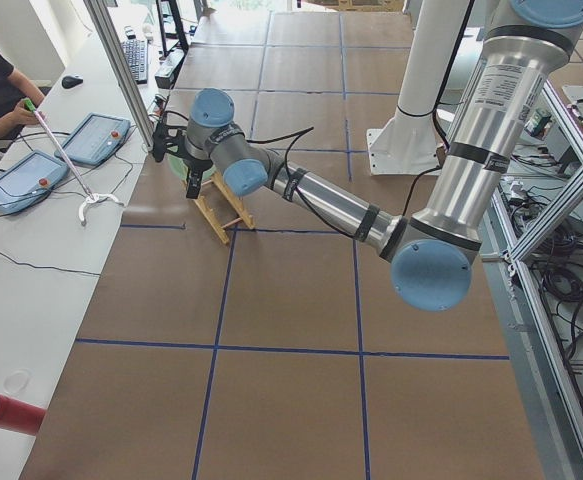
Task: Place plate on rack
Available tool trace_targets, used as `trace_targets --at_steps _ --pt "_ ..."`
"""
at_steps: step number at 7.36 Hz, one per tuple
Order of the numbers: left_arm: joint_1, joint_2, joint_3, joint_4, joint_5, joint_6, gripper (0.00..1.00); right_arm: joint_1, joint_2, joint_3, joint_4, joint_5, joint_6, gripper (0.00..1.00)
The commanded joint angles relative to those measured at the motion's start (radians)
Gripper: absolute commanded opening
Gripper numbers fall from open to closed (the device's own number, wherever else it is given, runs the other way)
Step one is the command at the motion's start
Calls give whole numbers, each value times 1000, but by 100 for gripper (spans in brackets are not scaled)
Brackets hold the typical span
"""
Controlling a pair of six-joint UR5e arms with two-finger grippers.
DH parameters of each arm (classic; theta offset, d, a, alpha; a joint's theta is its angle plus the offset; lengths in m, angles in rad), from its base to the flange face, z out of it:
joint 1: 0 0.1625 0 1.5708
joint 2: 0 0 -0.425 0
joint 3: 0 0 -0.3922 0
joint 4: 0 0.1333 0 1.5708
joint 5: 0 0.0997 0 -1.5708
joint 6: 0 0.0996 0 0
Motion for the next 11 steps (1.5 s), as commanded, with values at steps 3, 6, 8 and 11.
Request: trace_targets --at_steps 3,6,8,11 --pt "-275 137 109 381 15 866 100 0 0 1 0 0 0 100" --pt "-285 263 159 464 15 969 100 0 0 -1 0 0 0 100" --pt "-283 345 142 452 4 963 100 0 0 -1 0 0 0 100" --pt "-280 327 127 465 2 960 100 0 0 1 0 0 0 100"
